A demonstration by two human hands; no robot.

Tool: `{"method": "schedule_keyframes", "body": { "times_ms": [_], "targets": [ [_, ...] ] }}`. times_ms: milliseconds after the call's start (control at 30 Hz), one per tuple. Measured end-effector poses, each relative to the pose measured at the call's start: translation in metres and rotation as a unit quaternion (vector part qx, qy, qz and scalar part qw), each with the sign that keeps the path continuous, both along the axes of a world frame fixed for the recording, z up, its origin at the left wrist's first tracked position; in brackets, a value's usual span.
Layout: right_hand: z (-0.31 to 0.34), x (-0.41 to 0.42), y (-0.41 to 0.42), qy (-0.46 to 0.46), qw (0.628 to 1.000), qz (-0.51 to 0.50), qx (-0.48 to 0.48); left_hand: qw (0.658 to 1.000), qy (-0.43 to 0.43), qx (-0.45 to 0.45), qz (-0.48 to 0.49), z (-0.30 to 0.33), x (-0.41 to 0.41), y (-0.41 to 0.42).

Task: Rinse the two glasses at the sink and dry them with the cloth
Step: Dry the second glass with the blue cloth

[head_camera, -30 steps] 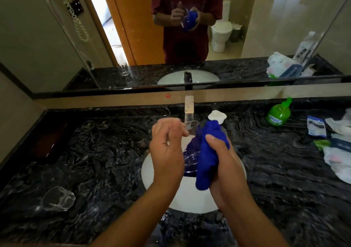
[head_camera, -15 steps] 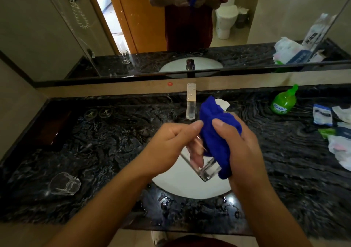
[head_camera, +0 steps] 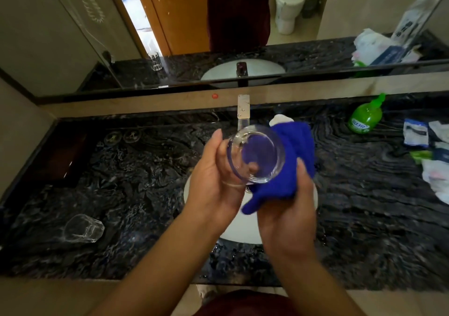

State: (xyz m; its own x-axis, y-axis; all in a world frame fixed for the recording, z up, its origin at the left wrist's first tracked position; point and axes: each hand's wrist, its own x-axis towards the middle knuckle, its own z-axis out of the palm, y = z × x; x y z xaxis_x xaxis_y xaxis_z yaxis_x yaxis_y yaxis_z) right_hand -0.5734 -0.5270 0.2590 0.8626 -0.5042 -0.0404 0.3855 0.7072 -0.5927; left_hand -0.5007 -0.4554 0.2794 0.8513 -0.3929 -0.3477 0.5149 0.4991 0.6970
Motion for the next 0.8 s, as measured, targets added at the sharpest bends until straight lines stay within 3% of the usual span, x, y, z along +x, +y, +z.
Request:
{"method": "schedule_keyframes", "body": {
  "times_ms": [100,200,267,467,533,667,800],
  "targets": [
    [-0.007,-0.003,0.011,-0.007,1.0,-0.008,-0.001,0.998,0.025,0.029,0.044,-0.005,-0.003,0.001],
    [-0.002,0.002,-0.006,0.014,0.999,-0.011,0.027,0.993,-0.026,0.091,0.075,-0.008,-0.005,0.003],
    [0.001,0.008,-0.026,0.016,1.0,0.015,-0.004,0.991,-0.056,0.11,0.05,-0.006,-0.009,0.006],
    [0.013,0.028,-0.057,0.004,0.954,0.298,0.013,0.988,-0.048,0.141,-0.028,-0.005,-0.03,0.0],
    [0.004,0.03,-0.054,-0.002,0.961,0.273,0.046,0.991,-0.024,0.129,-0.021,-0.008,-0.028,0.0],
    [-0.008,0.02,-0.028,-0.004,0.993,0.084,0.085,0.995,0.024,0.079,0.06,-0.009,-0.011,0.001],
    [-0.017,0.002,0.001,-0.037,0.994,0.088,0.058,0.986,-0.048,0.11,0.114,-0.001,-0.001,-0.002]
  ]
}}
